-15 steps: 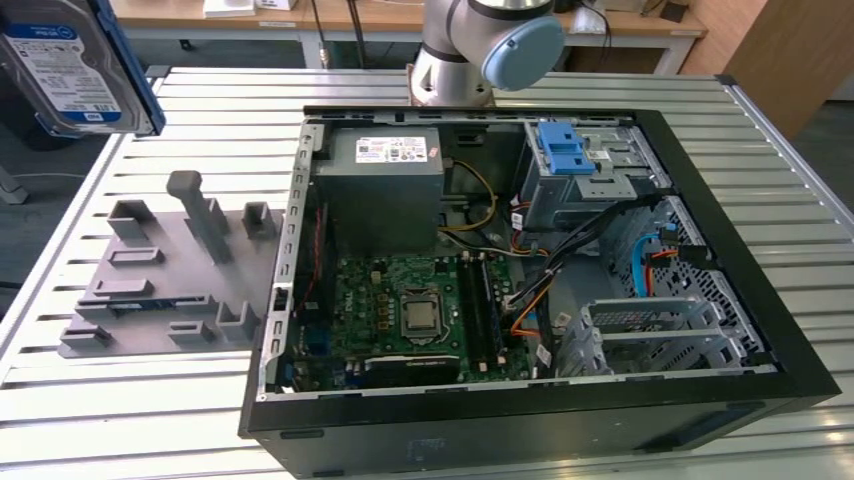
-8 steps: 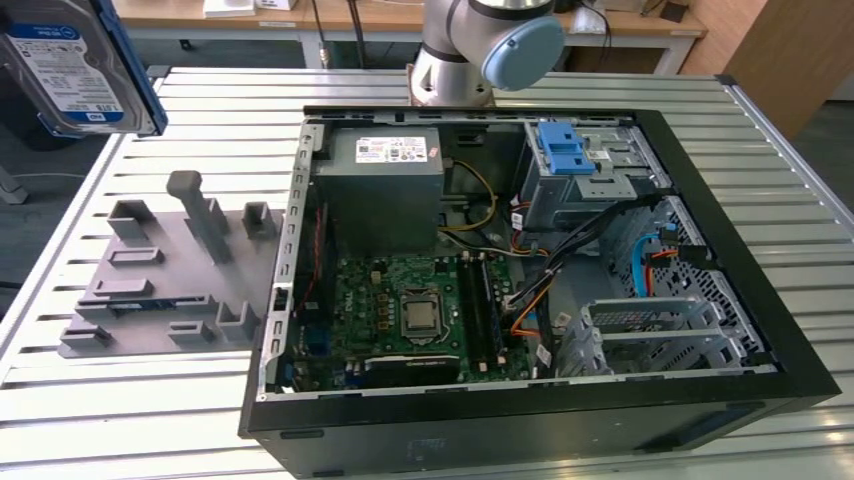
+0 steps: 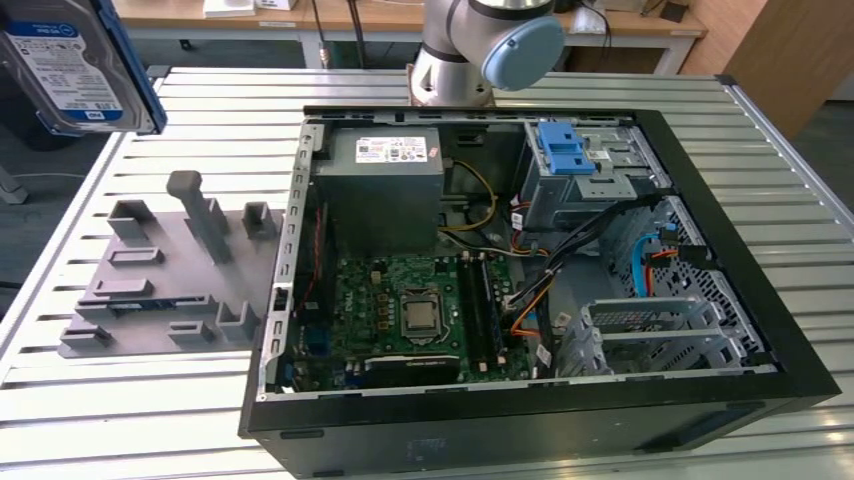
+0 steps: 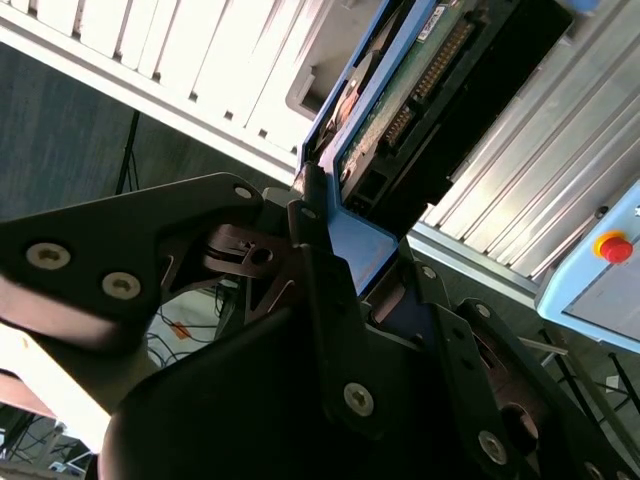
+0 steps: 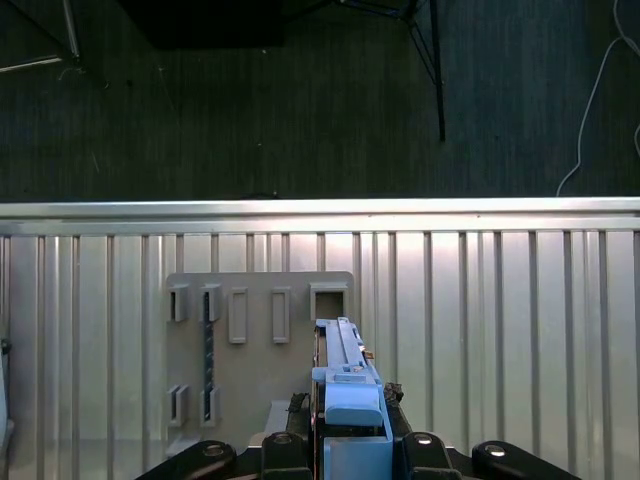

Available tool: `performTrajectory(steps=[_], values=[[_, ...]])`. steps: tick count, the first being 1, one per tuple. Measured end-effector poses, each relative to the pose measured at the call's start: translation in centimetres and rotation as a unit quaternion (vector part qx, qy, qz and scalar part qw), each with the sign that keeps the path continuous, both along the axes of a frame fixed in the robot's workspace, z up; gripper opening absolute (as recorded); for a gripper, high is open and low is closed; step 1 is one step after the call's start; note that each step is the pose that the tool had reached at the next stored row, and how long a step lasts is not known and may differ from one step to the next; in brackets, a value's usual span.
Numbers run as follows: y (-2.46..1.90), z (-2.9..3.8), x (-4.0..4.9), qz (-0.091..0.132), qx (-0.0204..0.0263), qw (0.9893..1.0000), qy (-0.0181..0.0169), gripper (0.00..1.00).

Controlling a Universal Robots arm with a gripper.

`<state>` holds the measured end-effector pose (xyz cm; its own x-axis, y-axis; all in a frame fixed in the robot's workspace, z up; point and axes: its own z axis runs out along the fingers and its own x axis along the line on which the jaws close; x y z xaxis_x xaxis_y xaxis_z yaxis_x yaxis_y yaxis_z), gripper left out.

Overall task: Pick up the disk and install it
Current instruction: 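Pick up the disk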

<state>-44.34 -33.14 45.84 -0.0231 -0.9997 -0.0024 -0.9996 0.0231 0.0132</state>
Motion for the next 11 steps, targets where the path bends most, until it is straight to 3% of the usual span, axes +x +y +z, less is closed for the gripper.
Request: performTrajectory(steps=[11], values=[[0.0,0.67,0.03,0.0,0.0,1.0,0.0,0.36]])
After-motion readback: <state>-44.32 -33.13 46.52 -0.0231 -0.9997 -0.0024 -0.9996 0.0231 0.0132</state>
